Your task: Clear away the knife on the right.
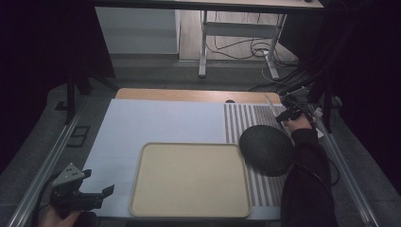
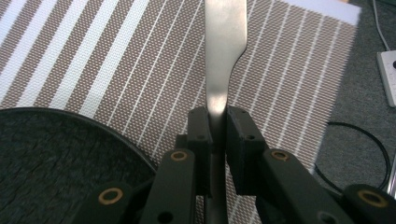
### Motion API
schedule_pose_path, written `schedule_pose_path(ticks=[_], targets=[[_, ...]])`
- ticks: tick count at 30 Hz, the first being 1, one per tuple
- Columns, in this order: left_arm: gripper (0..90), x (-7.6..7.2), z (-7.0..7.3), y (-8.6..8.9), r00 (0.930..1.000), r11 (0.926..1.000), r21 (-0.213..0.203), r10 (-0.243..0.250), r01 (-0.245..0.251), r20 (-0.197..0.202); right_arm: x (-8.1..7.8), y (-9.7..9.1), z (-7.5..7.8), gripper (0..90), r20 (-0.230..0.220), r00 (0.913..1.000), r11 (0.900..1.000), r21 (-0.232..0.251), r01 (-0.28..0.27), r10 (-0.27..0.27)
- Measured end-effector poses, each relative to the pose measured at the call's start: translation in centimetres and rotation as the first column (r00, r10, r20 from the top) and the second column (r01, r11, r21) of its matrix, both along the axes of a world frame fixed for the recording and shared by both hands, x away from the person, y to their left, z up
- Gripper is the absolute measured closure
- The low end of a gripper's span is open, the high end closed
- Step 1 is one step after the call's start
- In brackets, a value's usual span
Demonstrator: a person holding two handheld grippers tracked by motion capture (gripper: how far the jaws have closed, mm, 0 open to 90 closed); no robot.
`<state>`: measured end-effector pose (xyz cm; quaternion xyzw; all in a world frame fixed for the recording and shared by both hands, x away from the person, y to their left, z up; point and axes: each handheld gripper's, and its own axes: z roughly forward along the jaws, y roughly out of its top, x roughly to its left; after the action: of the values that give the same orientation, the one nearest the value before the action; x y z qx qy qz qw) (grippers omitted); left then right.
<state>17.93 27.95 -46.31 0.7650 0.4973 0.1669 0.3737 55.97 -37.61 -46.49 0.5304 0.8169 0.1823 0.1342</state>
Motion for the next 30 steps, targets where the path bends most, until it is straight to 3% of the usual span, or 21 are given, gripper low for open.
schedule_pose_path(ticks=[11, 20, 30], targets=[[1.7, 0.0, 0.0, 0.0, 1.0, 1.0, 0.001, 0.002, -0.002, 0.0, -0.8, -0.2, 2.2, 81.3, 0.046, 0.9989, 0.9993, 0.037, -0.006, 0.005], [1.7, 0.0, 0.0, 0.0, 1.0, 1.0, 0.003, 0.002, -0.002, 0.0, -2.1, 0.8, 4.3, 81.3, 0.067, 0.9964, 0.9966, 0.061, -0.055, 0.051], [1.7, 0.0, 0.0, 0.0, 1.0, 1.0, 0.004, 0.002, -0.002, 0.0, -3.9, 3.0, 4.4, 81.2, 0.032, 0.9915, 0.9876, 0.09, -0.128, 0.126]])
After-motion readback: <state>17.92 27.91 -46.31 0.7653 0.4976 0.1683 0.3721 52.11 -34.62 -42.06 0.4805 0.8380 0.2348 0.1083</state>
